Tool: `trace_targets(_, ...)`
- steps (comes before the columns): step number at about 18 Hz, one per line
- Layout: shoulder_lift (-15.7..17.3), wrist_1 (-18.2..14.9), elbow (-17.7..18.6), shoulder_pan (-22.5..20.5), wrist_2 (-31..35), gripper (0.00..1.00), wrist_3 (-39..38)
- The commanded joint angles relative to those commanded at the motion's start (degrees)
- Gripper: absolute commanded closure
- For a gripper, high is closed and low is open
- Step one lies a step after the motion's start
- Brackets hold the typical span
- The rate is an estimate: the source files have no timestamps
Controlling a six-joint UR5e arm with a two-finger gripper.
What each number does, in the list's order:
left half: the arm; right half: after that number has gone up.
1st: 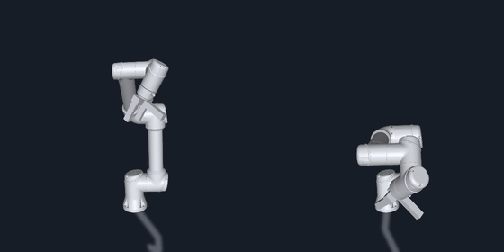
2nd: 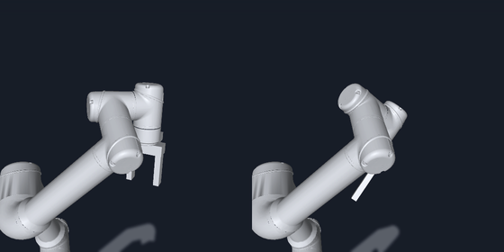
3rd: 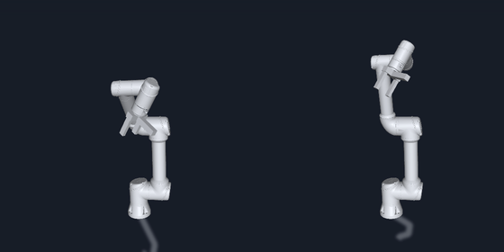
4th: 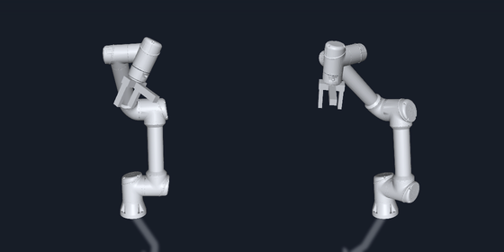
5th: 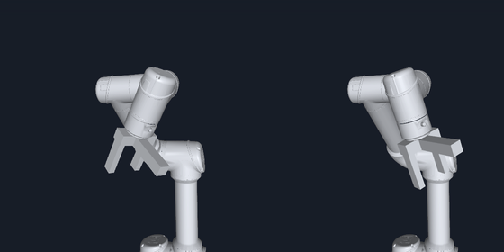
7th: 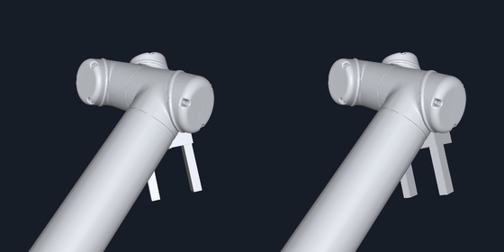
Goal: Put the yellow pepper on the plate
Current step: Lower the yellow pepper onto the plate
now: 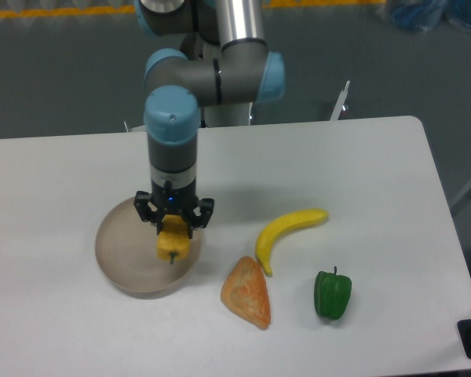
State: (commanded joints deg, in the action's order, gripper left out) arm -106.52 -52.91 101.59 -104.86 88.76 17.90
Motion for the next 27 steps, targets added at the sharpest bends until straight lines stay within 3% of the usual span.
trace_targets(5,-0.1,0.0,1.3,1.1,0.5,0.69,7.3)
trace_targets(11,-2.4,2.2,1.2,1.9,0.5,0.69,7.6)
trace_targets(17,-3.0,2.3,0.9,2.2,0.5,0.67,7.6)
trace_targets(19,-2.9,2.3,0.9,2.2,0.5,0.6,7.6)
trace_targets(21,-2.9,2.3,0.8,2.1,0.5,0.4,7.6)
trace_targets(22,-2.9,2.3,0.5,2.2,0.5,0.21,7.7)
trace_targets(23,-2.9,2.2,0.4,2.2,0.5,0.1,7.7)
trace_targets(27,-2.4,2.2,0.3,2.1,0.5,0.0,7.7)
